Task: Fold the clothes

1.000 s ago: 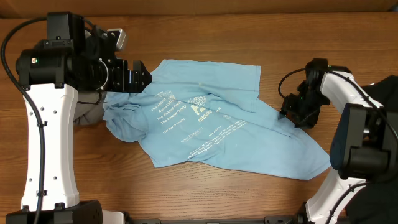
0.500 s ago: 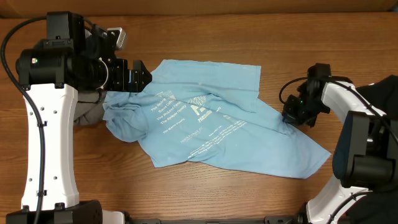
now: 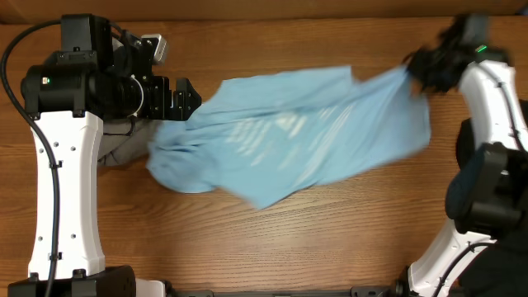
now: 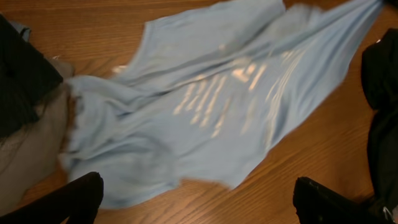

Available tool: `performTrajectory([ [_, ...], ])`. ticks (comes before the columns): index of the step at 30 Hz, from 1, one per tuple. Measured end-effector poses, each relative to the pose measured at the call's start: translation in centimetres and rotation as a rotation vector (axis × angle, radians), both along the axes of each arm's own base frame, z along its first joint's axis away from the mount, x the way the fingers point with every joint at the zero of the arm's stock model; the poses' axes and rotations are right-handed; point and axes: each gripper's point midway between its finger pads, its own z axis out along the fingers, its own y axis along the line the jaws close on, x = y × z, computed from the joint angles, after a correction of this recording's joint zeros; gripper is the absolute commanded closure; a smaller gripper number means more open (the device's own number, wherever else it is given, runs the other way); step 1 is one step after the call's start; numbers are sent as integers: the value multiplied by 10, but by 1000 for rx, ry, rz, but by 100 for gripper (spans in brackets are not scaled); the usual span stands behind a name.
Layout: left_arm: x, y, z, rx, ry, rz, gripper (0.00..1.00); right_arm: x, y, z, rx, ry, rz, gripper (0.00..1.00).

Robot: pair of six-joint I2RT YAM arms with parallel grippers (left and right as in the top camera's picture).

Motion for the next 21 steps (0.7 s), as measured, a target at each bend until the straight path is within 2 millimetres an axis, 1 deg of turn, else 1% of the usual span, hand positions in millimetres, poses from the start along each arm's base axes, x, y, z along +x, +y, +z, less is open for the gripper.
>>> performTrajectory([
  [1,0,0,0,0,0,0,0,8,-10,22,-10,-51,-21,31],
  [2,0,-1,0,0,-1,-2,0,10,-16,37,-19,-78,-32,24],
  [3,0,-2,0,1,-3,-5,0,9,-22,50,-22,-89,-48,22],
  [6,3,-7,2,1,-19,-20,0,-5,-25,63,-12,-53,-62,21],
  [8,4,-11,3,2,-31,-31,0,-15,-20,60,2,-7,-56,22],
  [10,5,-14,4,1,-39,-40,0,-28,-11,51,20,62,-44,22],
  [14,5,-17,3,11,-40,-49,0,-63,13,34,56,232,-10,21],
  [18,5,-17,-1,71,-41,-47,0,-88,45,22,70,357,55,22],
  [19,4,-18,-2,91,-37,-51,0,-95,58,17,70,391,84,22],
  [20,3,-18,-3,100,-35,-53,0,-97,63,15,70,405,96,22],
  [21,2,-20,-5,111,-28,-57,0,-101,72,9,68,429,116,22],
])
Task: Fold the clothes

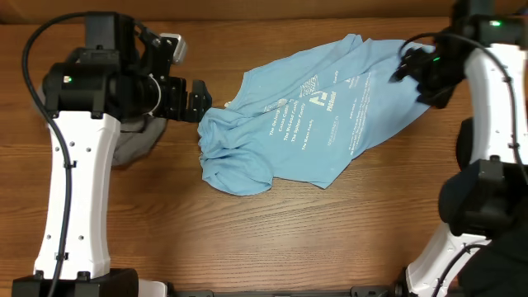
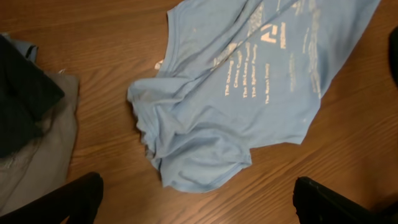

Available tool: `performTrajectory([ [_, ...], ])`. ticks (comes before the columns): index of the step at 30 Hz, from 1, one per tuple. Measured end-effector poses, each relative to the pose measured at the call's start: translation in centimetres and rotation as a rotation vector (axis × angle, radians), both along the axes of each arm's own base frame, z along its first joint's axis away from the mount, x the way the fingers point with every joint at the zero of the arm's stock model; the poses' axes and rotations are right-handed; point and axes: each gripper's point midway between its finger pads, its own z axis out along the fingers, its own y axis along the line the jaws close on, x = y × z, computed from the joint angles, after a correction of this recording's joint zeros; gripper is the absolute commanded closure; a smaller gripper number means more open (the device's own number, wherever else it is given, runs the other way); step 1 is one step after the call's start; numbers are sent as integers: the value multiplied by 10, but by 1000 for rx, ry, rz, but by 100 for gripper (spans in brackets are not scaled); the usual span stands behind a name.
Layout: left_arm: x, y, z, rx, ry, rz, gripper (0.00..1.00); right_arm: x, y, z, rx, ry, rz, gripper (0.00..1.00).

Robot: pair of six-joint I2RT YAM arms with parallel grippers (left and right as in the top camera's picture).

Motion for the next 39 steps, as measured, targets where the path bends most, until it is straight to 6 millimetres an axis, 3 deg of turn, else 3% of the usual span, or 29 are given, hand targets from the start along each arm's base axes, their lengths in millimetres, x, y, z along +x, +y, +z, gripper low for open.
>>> performTrajectory([
  [3,-3,-4,-7,26,29,-13,6,-13,21,-22,-6,73,39,21],
  [6,-2,-11,-22,47,72,-40,13,-16,27,-54,-35,104,26,21],
  [13,12,-33,-80,85,225,-105,21,-31,8,-126,-59,158,-121,21],
  [17,18,-52,-113,103,289,-152,24,-41,0,-151,-30,175,-187,21],
  [20,21,-67,-137,114,328,-185,27,-43,4,-163,11,169,-199,27],
  [22,21,-72,-150,121,360,-197,28,-37,12,-161,61,128,-191,33],
  [24,20,-75,-164,127,392,-200,28,-28,21,-159,112,81,-163,57],
  [26,21,-76,-174,130,418,-194,28,-23,30,-159,151,50,-140,89],
  [27,22,-75,-180,135,430,-189,28,-22,34,-159,166,44,-134,96],
  [32,18,-66,-200,189,492,-170,28,-16,46,-151,210,21,-105,96],
  [34,15,-62,-206,212,515,-166,29,-12,47,-137,219,10,-99,96],
  [36,15,-60,-208,224,519,-164,29,-11,53,-108,242,10,-90,96],
  [39,16,-58,-209,234,516,-162,29,-19,67,-46,261,9,-57,96],
])
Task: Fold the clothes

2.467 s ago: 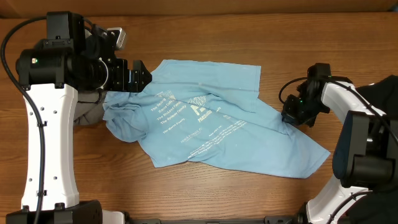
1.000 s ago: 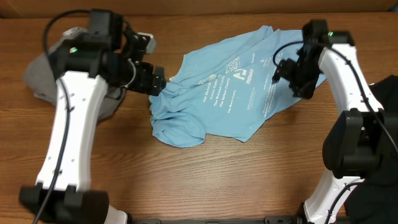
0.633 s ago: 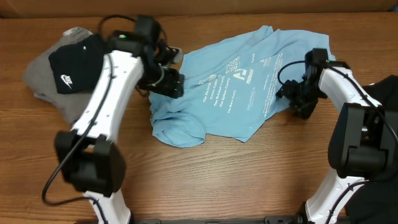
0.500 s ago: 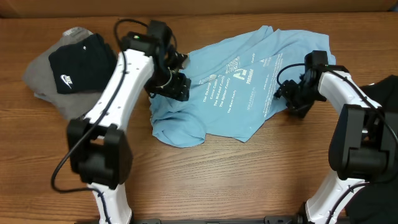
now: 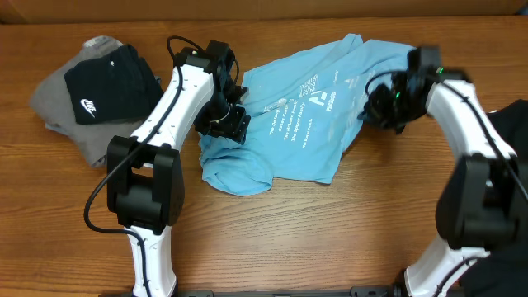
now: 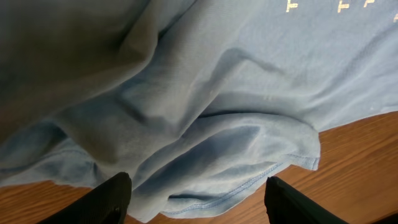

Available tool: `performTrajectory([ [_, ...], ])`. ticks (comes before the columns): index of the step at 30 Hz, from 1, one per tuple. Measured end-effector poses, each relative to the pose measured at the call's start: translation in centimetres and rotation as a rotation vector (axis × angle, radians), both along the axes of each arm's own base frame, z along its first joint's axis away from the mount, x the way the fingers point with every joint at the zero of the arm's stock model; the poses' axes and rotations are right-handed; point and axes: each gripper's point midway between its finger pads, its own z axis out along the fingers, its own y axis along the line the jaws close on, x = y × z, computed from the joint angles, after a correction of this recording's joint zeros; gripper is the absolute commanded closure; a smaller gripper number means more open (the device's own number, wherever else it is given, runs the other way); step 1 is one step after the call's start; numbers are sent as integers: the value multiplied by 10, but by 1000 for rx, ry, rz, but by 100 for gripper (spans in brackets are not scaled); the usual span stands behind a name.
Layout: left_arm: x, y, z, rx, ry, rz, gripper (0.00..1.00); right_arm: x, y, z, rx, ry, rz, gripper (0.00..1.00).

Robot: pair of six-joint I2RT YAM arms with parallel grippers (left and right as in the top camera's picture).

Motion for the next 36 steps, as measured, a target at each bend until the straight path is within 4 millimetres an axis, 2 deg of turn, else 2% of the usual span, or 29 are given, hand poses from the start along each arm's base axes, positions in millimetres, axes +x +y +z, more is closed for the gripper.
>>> performTrajectory([
  [1,0,0,0,1,0,0,29,-6,6,23,-7,-11,16,96],
  [2,0,1,0,4,-1,0,29,-13,16,55,-22,-53,44,96],
  [5,0,1,0,8,-2,-1,28,-28,29,98,-80,-126,82,95],
  [6,0,2,0,11,-3,-1,28,-32,34,110,-106,-160,91,90],
  [8,1,3,-1,18,-5,-1,28,-35,40,127,-153,-226,99,80],
  [9,1,4,-1,21,-6,-2,28,-33,42,131,-168,-254,99,70],
  [11,1,5,-1,28,-8,-2,28,-18,43,137,-200,-320,82,59],
  [12,1,5,-1,31,-9,-2,28,-5,42,138,-214,-363,64,51],
  [13,1,6,-1,33,-9,-2,28,7,41,139,-232,-397,50,36],
  [14,1,6,-1,33,-8,-2,28,17,39,138,-248,-422,34,30],
  [16,1,6,-1,36,-9,-3,28,34,34,130,-285,-441,13,28],
  [19,0,7,-1,38,-5,-3,28,37,23,103,-332,-362,1,27],
  [22,-1,7,-1,39,1,-3,28,17,2,73,-378,-198,-8,25],
  [25,-1,7,-1,40,2,-3,28,-1,-26,59,-414,-84,-45,25],
  [28,-1,7,-1,40,1,-3,27,-11,-53,51,-431,-19,-96,29],
  [31,-1,7,-1,40,2,-3,27,-20,-79,32,-429,49,-146,33],
  [34,-1,7,-1,41,1,-3,27,-34,-94,0,-388,135,-163,34],
  [36,-1,7,-1,42,0,-3,26,-44,-93,-26,-338,185,-151,32],
])
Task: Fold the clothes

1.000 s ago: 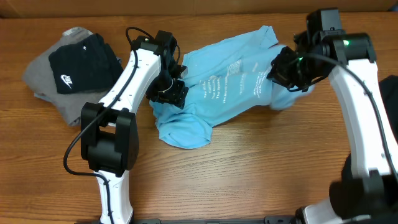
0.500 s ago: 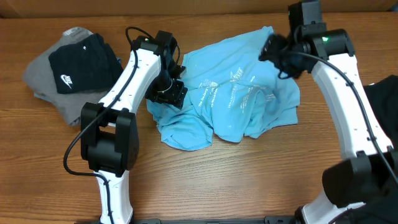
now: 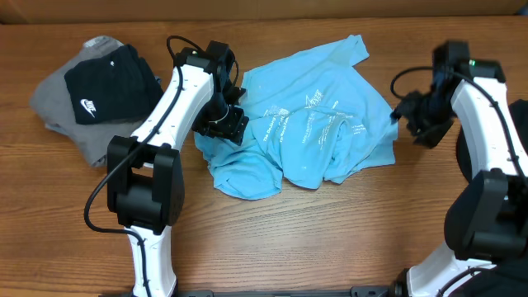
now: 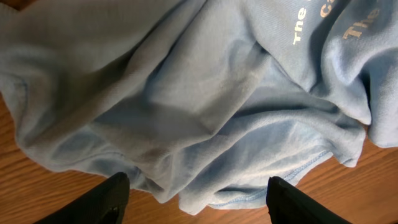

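Note:
A light blue T-shirt [image 3: 305, 124] with white print lies crumpled in the middle of the wooden table [image 3: 330, 239]. Its folds and stitched hem fill the left wrist view [image 4: 205, 106]. My left gripper [image 3: 226, 124] is low at the shirt's left edge. It is open, its two dark fingers [image 4: 102, 199] wide apart on either side of the bunched hem, and nothing is pinched between them [image 4: 196, 208]. My right gripper [image 3: 410, 115] sits just off the shirt's right edge. Its jaws are too dark to read from overhead.
At the far left of the table a black garment [image 3: 107, 78] with a white logo lies on a grey one [image 3: 54, 103]. The right arm's base stands at the right edge.
The shirt's right part is now bunched in toward the middle and its print is rumpled. My right gripper has moved right, off the cloth. The left gripper remains at the left edge.
First the shirt was stretched and blurred between the pile on the left and my right gripper at the far right. Then it lay print-up with a crumpled lower-left corner. Later both grippers were down at its left and right edges. Now it is more bunched.

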Available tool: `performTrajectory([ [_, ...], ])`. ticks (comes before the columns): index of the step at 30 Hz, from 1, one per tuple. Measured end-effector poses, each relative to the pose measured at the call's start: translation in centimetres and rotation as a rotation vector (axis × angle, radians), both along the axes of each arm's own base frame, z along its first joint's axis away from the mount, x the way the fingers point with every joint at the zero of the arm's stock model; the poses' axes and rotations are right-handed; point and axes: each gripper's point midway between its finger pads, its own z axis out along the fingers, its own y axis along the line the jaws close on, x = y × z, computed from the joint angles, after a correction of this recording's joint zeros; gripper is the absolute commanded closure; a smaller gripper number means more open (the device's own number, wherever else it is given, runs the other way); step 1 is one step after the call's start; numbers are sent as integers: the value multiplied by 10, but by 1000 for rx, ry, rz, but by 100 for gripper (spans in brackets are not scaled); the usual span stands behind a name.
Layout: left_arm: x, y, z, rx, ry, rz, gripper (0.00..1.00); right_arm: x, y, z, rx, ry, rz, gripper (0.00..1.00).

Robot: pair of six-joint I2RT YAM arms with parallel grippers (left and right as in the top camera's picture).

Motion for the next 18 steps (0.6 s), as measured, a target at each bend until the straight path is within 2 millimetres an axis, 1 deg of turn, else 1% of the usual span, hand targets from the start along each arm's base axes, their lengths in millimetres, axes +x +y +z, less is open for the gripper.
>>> performTrajectory([
  [2,1,0,0,0,-3,0,25,-8,6,-17,43,27,6,27],
  [3,2,0,0,-2,-7,0,25,-15,14,-29,77,45,13,24],
  [4,2,0,0,-2,-8,0,24,-18,17,-35,95,51,15,22],
  [5,2,-1,0,-2,-9,0,24,-23,25,-45,125,56,18,19],
  [6,3,-1,0,-3,-10,0,23,-24,27,-50,138,56,16,17],
  [7,3,-1,0,-3,-11,0,22,-26,33,-60,164,51,6,15],
  [11,4,-1,0,-4,-15,0,20,-30,47,-85,240,21,-43,15],
  [12,4,-1,0,-4,-16,0,21,-30,51,-88,262,17,-58,15],
  [13,4,-1,0,-4,-15,0,20,-28,54,-88,282,-2,-67,21],
  [14,4,-1,0,-5,-17,0,20,-24,57,-87,303,-30,-76,39],
  [15,4,-1,0,-5,-18,0,20,-20,59,-87,320,-58,-77,78],
  [16,4,-1,0,-5,-18,0,20,-16,60,-88,327,-83,-80,96],
  [18,5,-1,0,-5,-19,0,19,-15,62,-92,338,-96,-77,96],
])
